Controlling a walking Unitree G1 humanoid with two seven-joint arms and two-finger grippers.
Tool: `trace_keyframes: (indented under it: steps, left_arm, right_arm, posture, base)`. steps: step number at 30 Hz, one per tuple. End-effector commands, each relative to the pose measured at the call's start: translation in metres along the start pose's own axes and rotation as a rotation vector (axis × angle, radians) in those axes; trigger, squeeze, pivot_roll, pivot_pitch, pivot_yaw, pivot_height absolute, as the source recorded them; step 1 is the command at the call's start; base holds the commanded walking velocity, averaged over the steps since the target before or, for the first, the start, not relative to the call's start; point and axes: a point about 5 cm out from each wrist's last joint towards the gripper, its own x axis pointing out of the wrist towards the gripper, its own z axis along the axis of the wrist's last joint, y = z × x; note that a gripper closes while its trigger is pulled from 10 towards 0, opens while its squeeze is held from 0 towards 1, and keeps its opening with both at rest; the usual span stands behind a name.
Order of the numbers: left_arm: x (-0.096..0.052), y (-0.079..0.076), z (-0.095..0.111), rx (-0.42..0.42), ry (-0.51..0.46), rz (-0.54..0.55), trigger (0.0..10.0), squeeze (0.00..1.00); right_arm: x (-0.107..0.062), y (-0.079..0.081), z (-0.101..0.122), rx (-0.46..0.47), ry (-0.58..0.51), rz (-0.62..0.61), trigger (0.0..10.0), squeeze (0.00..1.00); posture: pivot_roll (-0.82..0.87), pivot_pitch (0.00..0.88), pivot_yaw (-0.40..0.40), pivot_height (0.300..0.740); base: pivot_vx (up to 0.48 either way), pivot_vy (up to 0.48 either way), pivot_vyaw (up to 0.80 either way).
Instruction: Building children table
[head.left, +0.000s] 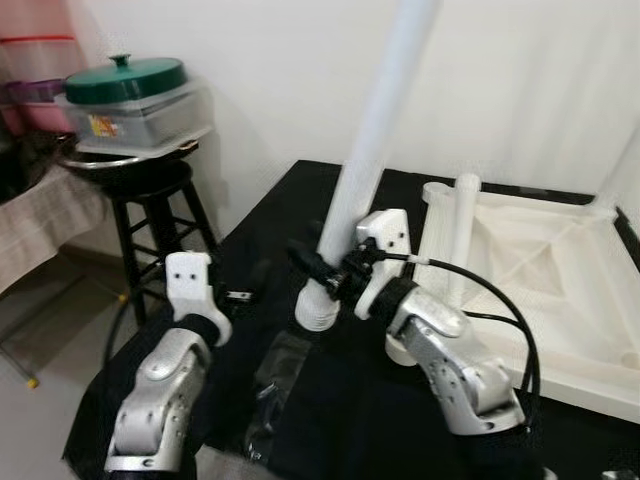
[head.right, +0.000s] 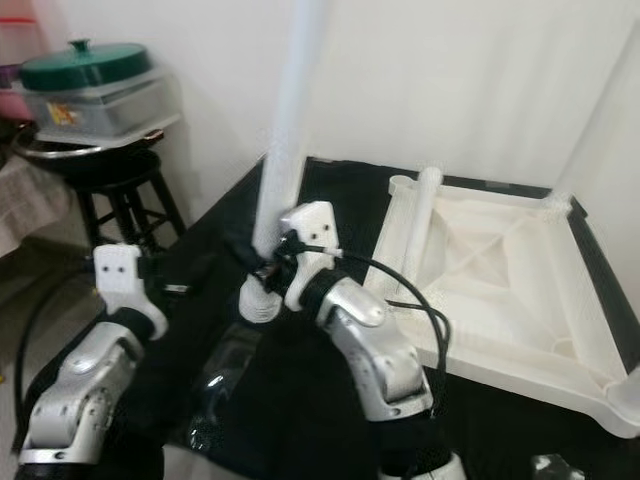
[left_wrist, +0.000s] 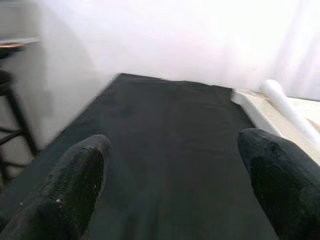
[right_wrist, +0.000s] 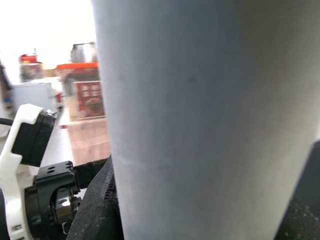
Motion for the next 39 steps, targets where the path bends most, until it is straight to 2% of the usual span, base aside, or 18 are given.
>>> trace_keyframes:
  steps: [1, 12, 15, 16, 17, 18, 19, 21, 31, 39]
  left_arm:
    - [0.001, -0.004, -0.004, -0.002, 0.012, -0.017, 10.0, 0.00]
    - [0.000, -0.010, -0.001, -0.017, -0.005, -0.044, 10.0, 0.00]
    - [-0.003, -0.008, -0.004, 0.018, 0.004, -0.038, 10.0, 0.00]
    - [-0.003, -0.008, -0.004, 0.018, 0.004, -0.038, 10.0, 0.00]
    - [-0.005, -0.007, -0.005, 0.033, 0.010, -0.035, 10.0, 0.00]
    - [-0.005, -0.007, -0.005, 0.033, 0.010, -0.035, 10.0, 0.00]
    - [-0.009, -0.004, -0.008, 0.056, 0.026, -0.037, 10.0, 0.00]
    - [-0.012, -0.002, -0.009, 0.072, 0.039, -0.036, 10.0, 0.00]
    - [-0.015, 0.002, -0.012, 0.059, 0.053, 0.001, 10.0, 0.00]
    - [-0.025, 0.006, -0.020, 0.062, 0.089, 0.058, 10.0, 0.00]
  right_arm:
    - [-0.002, -0.002, 0.003, -0.009, -0.019, -0.008, 10.0, 0.00]
    - [-0.005, 0.002, 0.000, -0.020, 0.010, 0.051, 10.0, 0.00]
    - [-0.017, 0.002, -0.002, -0.050, 0.066, 0.193, 10.0, 0.00]
    - [-0.017, 0.002, -0.002, -0.050, 0.066, 0.193, 10.0, 0.00]
    - [-0.025, 0.000, -0.001, -0.069, 0.092, 0.265, 10.0, 0.00]
    - [-0.025, 0.000, -0.001, -0.069, 0.092, 0.265, 10.0, 0.00]
    - [-0.036, -0.009, 0.003, -0.092, 0.126, 0.330, 10.0, 0.00]
    - [-0.040, -0.017, 0.008, -0.103, 0.138, 0.330, 10.0, 0.00]
    - [-0.040, -0.022, 0.011, -0.123, 0.147, 0.338, 10.0, 0.00]
    - [-0.041, -0.027, 0.009, -0.087, 0.155, 0.374, 10.0, 0.00]
  posture:
    - [-0.03, 0.000, 0.003, 0.740]
    - [-0.02, 0.000, 0.000, 0.740]
    - [-0.02, 0.000, 0.001, 0.740]
    - [-0.02, 0.000, 0.001, 0.740]
    - [-0.03, 0.000, 0.002, 0.740]
    - [-0.03, 0.000, 0.002, 0.740]
    - [-0.03, 0.000, 0.000, 0.740]
    - [-0.02, 0.000, -0.002, 0.740]
    - [-0.02, 0.000, -0.005, 0.740]
    - [-0.02, 0.000, -0.007, 0.740]
  base:
    - [0.259, 0.000, 0.00]
    - [0.142, 0.000, 0.00]
    - [0.000, 0.000, 0.00]
    - [0.000, 0.000, 0.00]
    - [0.000, 0.000, 0.00]
    - [0.000, 0.000, 0.00]
    - [0.000, -0.465, 0.00]
    - [0.000, -0.467, 0.00]
    - [0.000, -0.448, 0.00]
    - [0.000, 0.000, 0.00]
